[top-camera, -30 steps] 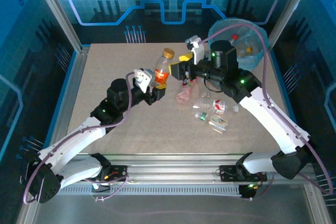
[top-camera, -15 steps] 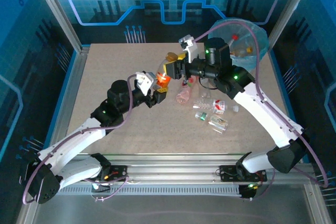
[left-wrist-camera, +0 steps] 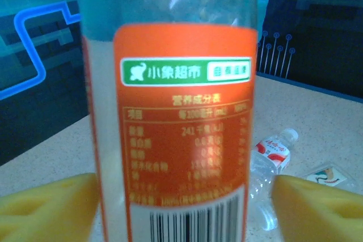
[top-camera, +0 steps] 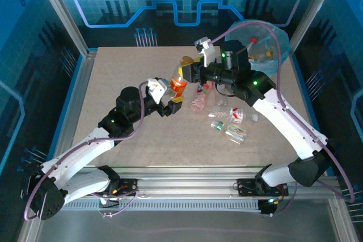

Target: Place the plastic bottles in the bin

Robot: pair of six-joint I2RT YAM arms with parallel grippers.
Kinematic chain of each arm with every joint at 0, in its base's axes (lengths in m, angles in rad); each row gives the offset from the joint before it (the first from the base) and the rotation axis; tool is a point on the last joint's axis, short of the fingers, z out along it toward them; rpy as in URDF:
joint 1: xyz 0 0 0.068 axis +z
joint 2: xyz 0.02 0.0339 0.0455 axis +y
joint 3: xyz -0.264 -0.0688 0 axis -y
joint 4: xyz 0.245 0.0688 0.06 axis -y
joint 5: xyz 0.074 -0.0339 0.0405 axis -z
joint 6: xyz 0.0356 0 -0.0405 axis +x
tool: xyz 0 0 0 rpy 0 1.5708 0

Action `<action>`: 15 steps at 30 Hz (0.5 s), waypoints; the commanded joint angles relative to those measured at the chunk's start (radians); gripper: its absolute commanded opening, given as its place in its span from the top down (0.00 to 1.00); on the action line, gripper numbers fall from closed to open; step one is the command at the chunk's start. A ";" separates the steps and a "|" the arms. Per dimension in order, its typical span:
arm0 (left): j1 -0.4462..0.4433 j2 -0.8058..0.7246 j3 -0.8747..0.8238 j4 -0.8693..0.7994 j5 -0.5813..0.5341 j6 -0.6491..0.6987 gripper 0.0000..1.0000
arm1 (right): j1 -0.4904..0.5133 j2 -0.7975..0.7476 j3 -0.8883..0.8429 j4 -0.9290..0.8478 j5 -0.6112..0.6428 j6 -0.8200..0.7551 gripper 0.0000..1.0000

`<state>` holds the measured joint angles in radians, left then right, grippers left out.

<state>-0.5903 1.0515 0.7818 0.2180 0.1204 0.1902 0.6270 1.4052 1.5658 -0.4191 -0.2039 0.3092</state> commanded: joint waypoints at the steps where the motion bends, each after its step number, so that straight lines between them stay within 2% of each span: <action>1: -0.005 -0.022 -0.018 0.058 -0.054 0.003 0.08 | -0.009 -0.012 0.039 -0.031 0.146 -0.018 0.79; 7: -0.005 -0.017 -0.021 0.082 -0.094 -0.015 0.01 | -0.057 0.003 0.144 -0.130 0.365 -0.072 0.84; 10: -0.005 0.010 0.000 0.091 -0.097 -0.046 0.01 | -0.098 0.020 0.208 -0.145 0.496 -0.090 0.94; 12: -0.005 0.034 0.024 0.077 -0.088 -0.062 0.01 | -0.123 0.040 0.258 -0.147 0.593 -0.097 0.98; 15: -0.006 0.062 0.042 0.063 -0.081 -0.075 0.01 | -0.142 0.090 0.338 -0.149 0.798 -0.140 0.99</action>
<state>-0.5903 1.0931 0.7818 0.2710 0.0448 0.1497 0.4984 1.4532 1.8400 -0.5549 0.3443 0.2211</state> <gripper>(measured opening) 0.987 0.400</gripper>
